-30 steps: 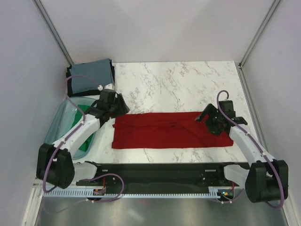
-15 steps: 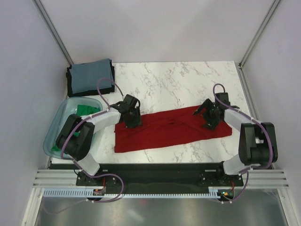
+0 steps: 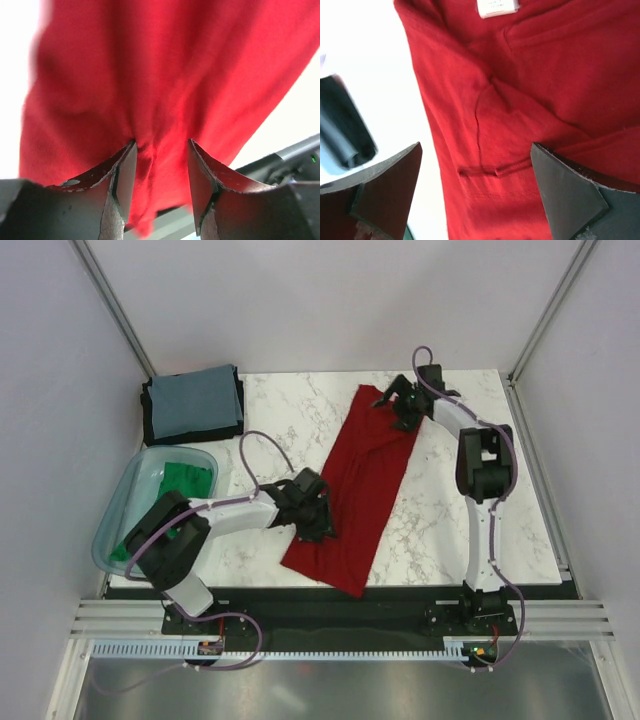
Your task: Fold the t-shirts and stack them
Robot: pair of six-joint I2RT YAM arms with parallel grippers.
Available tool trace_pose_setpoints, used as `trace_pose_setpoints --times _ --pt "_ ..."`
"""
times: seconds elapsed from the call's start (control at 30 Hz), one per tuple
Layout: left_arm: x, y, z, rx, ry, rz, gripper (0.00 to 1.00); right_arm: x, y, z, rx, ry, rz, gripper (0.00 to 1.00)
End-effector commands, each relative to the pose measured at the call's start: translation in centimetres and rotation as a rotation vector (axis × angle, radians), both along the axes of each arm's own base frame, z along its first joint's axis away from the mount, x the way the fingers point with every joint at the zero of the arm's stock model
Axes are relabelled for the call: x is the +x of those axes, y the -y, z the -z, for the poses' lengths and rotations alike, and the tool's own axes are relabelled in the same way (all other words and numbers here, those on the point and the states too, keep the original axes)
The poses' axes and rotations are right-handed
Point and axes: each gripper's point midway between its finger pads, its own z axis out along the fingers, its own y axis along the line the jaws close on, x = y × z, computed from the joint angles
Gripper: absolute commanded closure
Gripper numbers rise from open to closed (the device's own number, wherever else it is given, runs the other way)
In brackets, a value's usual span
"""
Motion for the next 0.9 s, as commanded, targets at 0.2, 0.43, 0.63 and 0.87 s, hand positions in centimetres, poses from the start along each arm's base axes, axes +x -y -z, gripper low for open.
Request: trace_pose_setpoints --times 0.2,0.43,0.63,0.87 --pt "-1.1 7.7 -6.4 -0.153 0.077 0.116 0.49 4.2 -10.7 3.0 0.039 0.104 -0.247 0.02" --pt "-1.8 4.9 -11.8 -0.136 0.223 0.099 0.49 5.5 -10.3 -3.6 0.041 0.229 -0.21 0.02" --pt "-3.2 0.5 -10.8 -0.068 0.24 0.027 0.48 4.9 -9.5 -14.3 0.097 0.377 -0.211 0.02" --pt "-5.2 -2.7 -7.5 -0.058 0.18 -0.078 0.48 -3.2 -4.2 -16.6 -0.022 0.314 -0.143 0.02"
